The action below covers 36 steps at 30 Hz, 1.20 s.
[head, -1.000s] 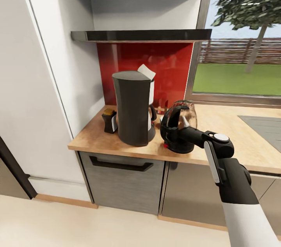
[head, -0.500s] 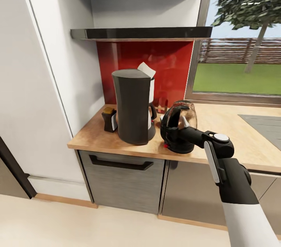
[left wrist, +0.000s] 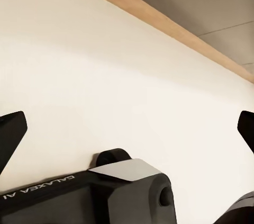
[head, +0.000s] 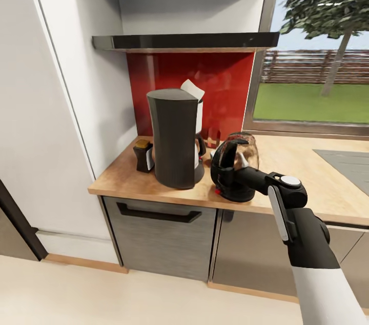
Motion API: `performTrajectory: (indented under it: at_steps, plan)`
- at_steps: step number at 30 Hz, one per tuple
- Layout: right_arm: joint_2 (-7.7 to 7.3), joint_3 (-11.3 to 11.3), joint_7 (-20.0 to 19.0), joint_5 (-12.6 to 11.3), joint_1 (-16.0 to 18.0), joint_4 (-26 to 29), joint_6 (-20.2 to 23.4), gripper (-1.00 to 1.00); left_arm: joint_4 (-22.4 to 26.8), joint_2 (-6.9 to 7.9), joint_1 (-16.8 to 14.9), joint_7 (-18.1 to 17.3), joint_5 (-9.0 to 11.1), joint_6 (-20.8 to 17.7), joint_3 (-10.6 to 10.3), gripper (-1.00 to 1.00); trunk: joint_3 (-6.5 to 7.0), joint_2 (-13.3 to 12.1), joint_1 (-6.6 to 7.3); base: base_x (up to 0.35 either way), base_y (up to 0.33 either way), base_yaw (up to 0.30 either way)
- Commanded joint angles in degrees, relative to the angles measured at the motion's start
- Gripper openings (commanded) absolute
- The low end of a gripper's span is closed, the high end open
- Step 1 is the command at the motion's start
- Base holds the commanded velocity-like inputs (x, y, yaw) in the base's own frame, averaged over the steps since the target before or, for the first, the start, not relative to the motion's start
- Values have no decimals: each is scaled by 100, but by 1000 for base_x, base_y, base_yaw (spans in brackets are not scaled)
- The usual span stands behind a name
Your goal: Set up a coffee station on the kitchen countertop: keep the coffee maker on the countertop, move the bottle of coffee from the kitchen shelf to the counter next to the coffee maker, place a paper coffee filter on top of the coffee maker, put the saucer next to the coffee maker with the coffee cup on the saucer, and place the electric kettle next to the coffee maker.
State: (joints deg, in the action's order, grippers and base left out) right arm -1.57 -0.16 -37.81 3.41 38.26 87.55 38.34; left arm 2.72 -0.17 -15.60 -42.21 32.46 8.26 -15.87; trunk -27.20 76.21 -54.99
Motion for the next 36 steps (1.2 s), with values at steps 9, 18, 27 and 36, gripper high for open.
performTrajectory:
  at_steps: [9,18,27,36]
  plan:
    - [-2,-1,-33,10,0,8,8,-100,-9,0,-5,-9,32,44,-48,100,-6,5,0,0,0,0]
    - [-4,-1,-33,10,-2,8,6,-100,-9,8,-5,-11,32,44,-48,100,-6,5,0,46,0,0]
    - [-5,-3,-34,10,-3,8,6,-100,-9,9,-5,-7,32,44,-48,100,-6,5,0,4,0,0]
    - [-10,-7,-34,10,-3,8,6,-100,-9,9,-5,-14,32,44,-48,100,-6,5,0,0,0,0]
